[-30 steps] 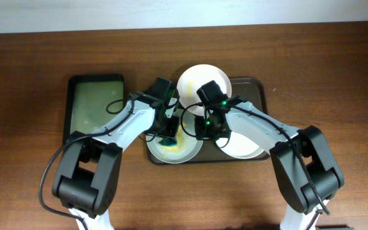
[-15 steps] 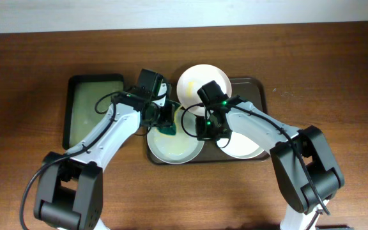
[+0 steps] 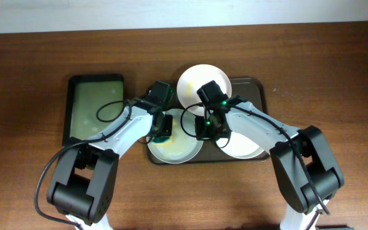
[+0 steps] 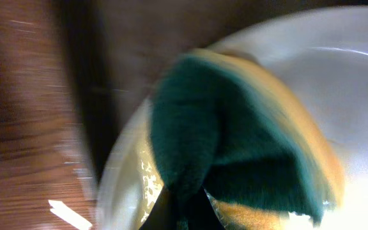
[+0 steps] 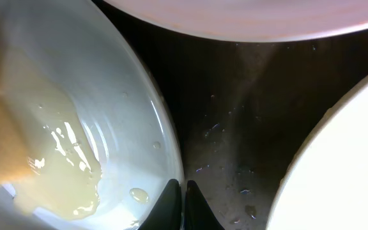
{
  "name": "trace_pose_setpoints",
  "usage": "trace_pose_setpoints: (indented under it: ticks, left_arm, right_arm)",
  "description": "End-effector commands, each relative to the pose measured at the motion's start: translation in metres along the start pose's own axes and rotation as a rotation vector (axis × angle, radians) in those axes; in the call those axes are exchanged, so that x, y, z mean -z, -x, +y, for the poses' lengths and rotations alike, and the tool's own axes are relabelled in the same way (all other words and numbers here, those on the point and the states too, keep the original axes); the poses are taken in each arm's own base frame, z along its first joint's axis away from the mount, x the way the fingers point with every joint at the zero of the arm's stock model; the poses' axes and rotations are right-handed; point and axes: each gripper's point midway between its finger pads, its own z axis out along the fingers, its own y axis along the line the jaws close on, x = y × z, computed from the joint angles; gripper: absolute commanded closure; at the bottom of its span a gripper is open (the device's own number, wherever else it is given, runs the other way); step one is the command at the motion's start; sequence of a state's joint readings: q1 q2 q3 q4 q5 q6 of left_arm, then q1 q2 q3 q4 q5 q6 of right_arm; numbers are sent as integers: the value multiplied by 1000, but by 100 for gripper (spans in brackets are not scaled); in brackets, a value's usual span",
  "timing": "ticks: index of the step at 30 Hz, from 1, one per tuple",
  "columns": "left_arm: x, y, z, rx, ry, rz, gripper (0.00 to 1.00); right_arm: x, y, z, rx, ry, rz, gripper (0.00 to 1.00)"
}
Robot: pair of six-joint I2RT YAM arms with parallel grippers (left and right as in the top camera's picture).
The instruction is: Clean dirty plates on tray and stack at the side
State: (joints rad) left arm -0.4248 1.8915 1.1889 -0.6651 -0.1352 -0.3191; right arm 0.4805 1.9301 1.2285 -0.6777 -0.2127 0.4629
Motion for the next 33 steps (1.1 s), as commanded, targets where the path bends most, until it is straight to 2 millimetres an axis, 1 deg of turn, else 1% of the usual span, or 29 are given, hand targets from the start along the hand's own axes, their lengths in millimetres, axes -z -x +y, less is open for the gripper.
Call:
trace_pose_setpoints:
  ticks: [1, 2, 4, 5, 6, 9, 10, 11, 13, 14, 15, 16, 18, 21, 23, 25, 28, 29, 31, 33]
  left_arm:
    - [7, 3, 75, 22, 368, -53, 100]
    - [14, 6, 74, 28, 363, -67, 100]
    - [36, 19, 73, 50, 338, -132, 100]
    - [54, 26, 69, 67, 290, -179, 100]
    - [66, 29, 64, 77, 245, -204, 100]
    - [103, 36, 45, 97, 77, -282, 100]
    - [116, 36, 38, 102, 10, -302, 100]
    - [125, 37, 35, 107, -36, -315, 100]
    - [139, 39, 38, 134, -98, -340, 100]
    - [145, 41, 43, 155, -120, -351, 100]
    - [149, 42, 52, 183, -133, -358, 100]
    - [149, 42, 65, 219, -134, -356, 100]
    - [144, 37, 96, 299, -110, -322, 100]
    - [138, 25, 139, 410, -60, -281, 100]
    - [136, 17, 167, 476, -28, -265, 100]
    - [135, 12, 186, 526, -6, -261, 100]
    - [134, 9, 201, 566, 10, -258, 100]
    - [132, 8, 204, 576, 14, -252, 100]
    - [127, 7, 204, 576, 14, -238, 100]
    - [125, 6, 204, 576, 14, -230, 100]
  right_arm:
    - [0, 1, -9, 5, -44, -5, 96]
    - [2, 2, -9, 6, -43, -7, 96]
    - [5, 3, -6, 9, -39, -14, 96]
    - [10, 6, -4, 12, -33, -26, 96]
    - [14, 8, -2, 15, -28, -36, 96]
    - [37, 17, 8, 38, -4, -86, 96]
    - [50, 22, 14, 74, 5, -111, 96]
    - [59, 25, 16, 87, 5, -130, 96]
    - [77, 33, 18, 114, -12, -171, 96]
    - [84, 37, 19, 134, -22, -188, 96]
    - [97, 42, 21, 164, -32, -213, 96]
    - [114, 48, 21, 181, -69, -247, 96]
    - [137, 56, 23, 225, -143, -291, 96]
    - [175, 68, 26, 280, -335, -407, 96]
    - [194, 72, 40, 349, -442, -493, 96]
    - [207, 72, 51, 396, -545, -569, 96]
    - [221, 68, 69, 598, -704, -615, 96]
    - [233, 67, 80, 653, -794, -670, 96]
    - [248, 62, 97, 732, -901, -730, 96]
    - [259, 57, 111, 824, -989, -752, 96]
